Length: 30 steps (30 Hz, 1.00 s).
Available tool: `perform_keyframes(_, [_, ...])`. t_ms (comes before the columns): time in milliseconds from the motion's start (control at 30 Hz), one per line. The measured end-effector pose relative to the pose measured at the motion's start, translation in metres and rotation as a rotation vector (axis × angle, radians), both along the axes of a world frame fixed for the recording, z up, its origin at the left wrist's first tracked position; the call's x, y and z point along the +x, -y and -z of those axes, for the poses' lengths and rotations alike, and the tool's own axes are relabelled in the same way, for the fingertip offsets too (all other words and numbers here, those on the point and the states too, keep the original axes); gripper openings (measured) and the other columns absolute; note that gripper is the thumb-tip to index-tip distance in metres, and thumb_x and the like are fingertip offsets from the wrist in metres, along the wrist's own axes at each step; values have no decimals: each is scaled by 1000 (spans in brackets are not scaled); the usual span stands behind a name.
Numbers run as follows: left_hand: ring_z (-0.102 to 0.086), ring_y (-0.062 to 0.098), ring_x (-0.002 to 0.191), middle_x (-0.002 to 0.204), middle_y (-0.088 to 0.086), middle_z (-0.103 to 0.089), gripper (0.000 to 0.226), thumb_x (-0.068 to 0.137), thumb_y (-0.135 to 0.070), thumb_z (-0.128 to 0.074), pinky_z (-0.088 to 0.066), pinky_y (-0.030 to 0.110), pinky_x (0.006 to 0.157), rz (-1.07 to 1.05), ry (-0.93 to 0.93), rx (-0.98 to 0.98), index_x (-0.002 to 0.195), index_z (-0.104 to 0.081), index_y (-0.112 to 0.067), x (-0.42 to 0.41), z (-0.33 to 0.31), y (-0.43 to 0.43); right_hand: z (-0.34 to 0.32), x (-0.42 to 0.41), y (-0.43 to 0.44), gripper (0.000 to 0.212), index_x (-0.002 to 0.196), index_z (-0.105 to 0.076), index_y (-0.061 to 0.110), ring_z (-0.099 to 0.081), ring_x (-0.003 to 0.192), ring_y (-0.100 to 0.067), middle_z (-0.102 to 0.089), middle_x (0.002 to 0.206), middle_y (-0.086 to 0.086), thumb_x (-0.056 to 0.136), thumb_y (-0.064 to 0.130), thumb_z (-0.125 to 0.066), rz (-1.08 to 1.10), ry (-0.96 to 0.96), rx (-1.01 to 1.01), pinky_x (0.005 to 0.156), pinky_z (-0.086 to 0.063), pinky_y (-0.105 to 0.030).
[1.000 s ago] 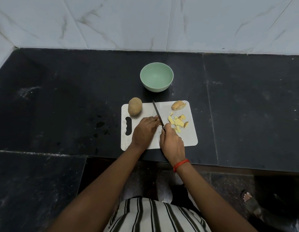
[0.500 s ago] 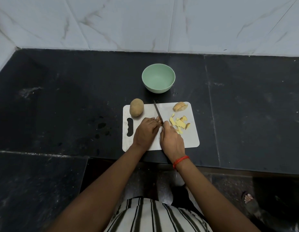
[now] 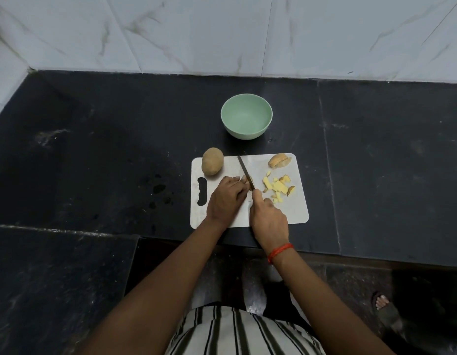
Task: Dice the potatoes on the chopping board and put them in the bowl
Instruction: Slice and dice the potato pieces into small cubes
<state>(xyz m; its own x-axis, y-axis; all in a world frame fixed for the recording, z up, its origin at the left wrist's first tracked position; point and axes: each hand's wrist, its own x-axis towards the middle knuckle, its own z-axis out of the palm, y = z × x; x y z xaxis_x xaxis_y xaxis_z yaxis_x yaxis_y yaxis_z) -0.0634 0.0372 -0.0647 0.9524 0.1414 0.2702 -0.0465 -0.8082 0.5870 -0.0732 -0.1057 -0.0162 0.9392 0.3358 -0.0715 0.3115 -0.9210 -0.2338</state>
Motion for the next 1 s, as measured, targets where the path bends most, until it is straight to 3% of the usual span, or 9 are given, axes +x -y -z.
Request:
perform_keyframes(100, [-61, 18, 112, 102, 4, -75, 15, 99, -19, -65, -55, 33, 80, -15, 13, -13, 99, -77, -10, 0, -1, 0, 3, -21, 12, 17, 118, -45, 15, -61, 56, -29, -60, 81, -7, 102, 17, -43, 14, 15, -34, 41, -17, -30])
perform_keyframes(300, [-61, 20, 110, 101, 8, -75, 18, 99, -20, -66, -52, 30, 82, -29, 24, -4, 106, -77, -8, -1, -5, 2, 10, -63, 44, 16, 112, -45, 15, -55, 45, -26, -55, 77, -5, 98, 17, -55, 30, -11, -14, 40, -22, -28])
perform_keyframes(500, [-64, 21, 111, 101, 13, -74, 18, 96, -22, -69, -53, 31, 87, -45, -36, -66, 107, -79, -11, -3, -14, 3, 6, -75, 57, 16, 116, -45, 16, -63, 60, -34, -57, 83, -8, 101, 23, -45, 43, -25, 53, 46, -32, -33])
perform_keyframes(633, [-66, 15, 103, 102, 2, -75, 20, 92, -24, -73, -56, 38, 87, -103, -54, -148, 109, -78, -16, -3, -19, 3, 4, -82, 69, 10, 98, -37, 21, -62, 62, -34, -61, 80, -6, 104, 29, -37, 100, -4, 276, 48, -43, -37])
perform_keyframes(700, [-64, 2, 98, 103, -12, -72, 25, 86, -17, -77, -55, 27, 88, -106, -72, -299, 111, -76, -18, -2, -26, 6, -1, -72, 68, 13, 95, -39, 22, -61, 58, -31, -61, 79, -4, 105, 30, -37, 99, 72, 398, 46, -46, -39])
perform_keyframes(767, [-60, -3, 104, 114, -15, -66, 43, 83, -16, -81, -48, 13, 92, -70, -118, -374, 124, -69, -17, 0, -30, 6, -8, -46, 63, 13, 95, -43, 20, -59, 58, -31, -61, 78, -3, 106, 28, -42, 100, 142, 497, 46, -45, -38])
perform_keyframes(867, [-54, 8, 118, 132, -2, -60, 68, 80, -27, -85, -43, 14, 98, -28, -210, -317, 141, -56, -15, 7, -26, 2, -16, 3, 59, 10, 97, -48, 15, -60, 61, -33, -64, 80, -6, 104, 23, -48, 124, 200, 588, 51, -45, -37])
perform_keyframes(933, [-51, 17, 122, 133, 5, -56, 64, 82, -28, -83, -41, 25, 104, 3, -239, -192, 138, -58, -12, 14, -28, 2, -11, 23, 64, 10, 97, -47, 15, -61, 61, -33, -64, 78, -7, 103, 23, -48, 147, 186, 607, 53, -47, -39])
perform_keyframes(1000, [-50, 24, 121, 129, 9, -51, 46, 86, -22, -80, -37, 27, 104, 39, -264, -107, 128, -66, -10, 21, -32, 3, -1, 29, 69, 9, 98, -45, 17, -61, 61, -32, -62, 75, -5, 104, 24, -47, 156, 150, 620, 53, -46, -39])
